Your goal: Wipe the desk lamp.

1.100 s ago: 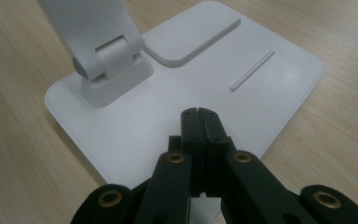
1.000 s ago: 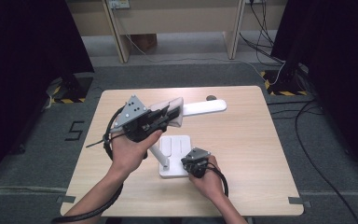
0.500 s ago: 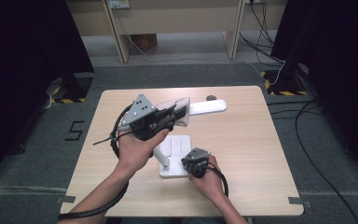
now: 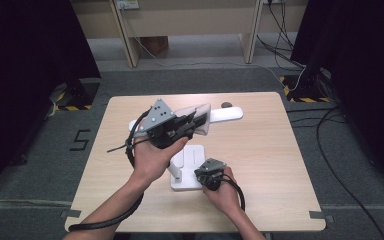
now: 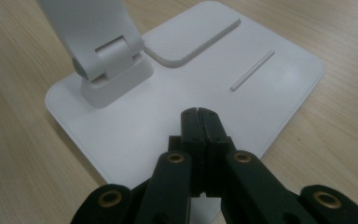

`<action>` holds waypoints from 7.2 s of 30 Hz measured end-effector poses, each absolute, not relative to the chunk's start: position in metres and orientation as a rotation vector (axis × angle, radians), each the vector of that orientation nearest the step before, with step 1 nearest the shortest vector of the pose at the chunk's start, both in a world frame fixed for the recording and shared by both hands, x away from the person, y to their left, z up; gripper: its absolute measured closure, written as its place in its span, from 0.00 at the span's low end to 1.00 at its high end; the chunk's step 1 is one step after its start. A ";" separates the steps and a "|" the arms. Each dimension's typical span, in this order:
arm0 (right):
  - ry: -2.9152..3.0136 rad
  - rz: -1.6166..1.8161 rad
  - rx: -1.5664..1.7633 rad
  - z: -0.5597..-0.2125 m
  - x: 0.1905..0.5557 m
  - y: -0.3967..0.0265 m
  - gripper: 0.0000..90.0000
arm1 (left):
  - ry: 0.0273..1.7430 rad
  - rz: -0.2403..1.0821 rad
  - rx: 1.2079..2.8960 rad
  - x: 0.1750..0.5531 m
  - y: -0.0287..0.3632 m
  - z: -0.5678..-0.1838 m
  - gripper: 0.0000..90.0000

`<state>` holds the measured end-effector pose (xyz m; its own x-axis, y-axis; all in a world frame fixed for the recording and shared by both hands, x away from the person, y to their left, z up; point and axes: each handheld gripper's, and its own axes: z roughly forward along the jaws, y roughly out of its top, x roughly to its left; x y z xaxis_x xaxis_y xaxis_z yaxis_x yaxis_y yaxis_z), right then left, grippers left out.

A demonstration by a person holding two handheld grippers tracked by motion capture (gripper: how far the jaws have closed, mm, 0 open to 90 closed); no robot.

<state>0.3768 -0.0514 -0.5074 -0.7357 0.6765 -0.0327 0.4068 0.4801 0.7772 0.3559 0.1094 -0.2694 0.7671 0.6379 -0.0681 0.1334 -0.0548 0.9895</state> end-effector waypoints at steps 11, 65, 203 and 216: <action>2.397 1.126 0.913 -0.507 0.377 -0.051 1.00 | 0.629 0.454 1.607 0.358 0.103 -0.268 0.89; 2.394 1.130 0.911 -0.508 0.377 -0.052 1.00 | 0.624 0.425 1.643 0.372 0.059 -0.263 0.89; 2.389 1.141 0.894 -0.509 0.376 -0.053 1.00 | 0.627 0.502 1.722 0.369 0.012 -0.311 0.89; 2.389 1.143 0.886 -0.509 0.377 -0.053 1.00 | 0.671 0.539 1.690 0.373 0.024 -0.314 0.89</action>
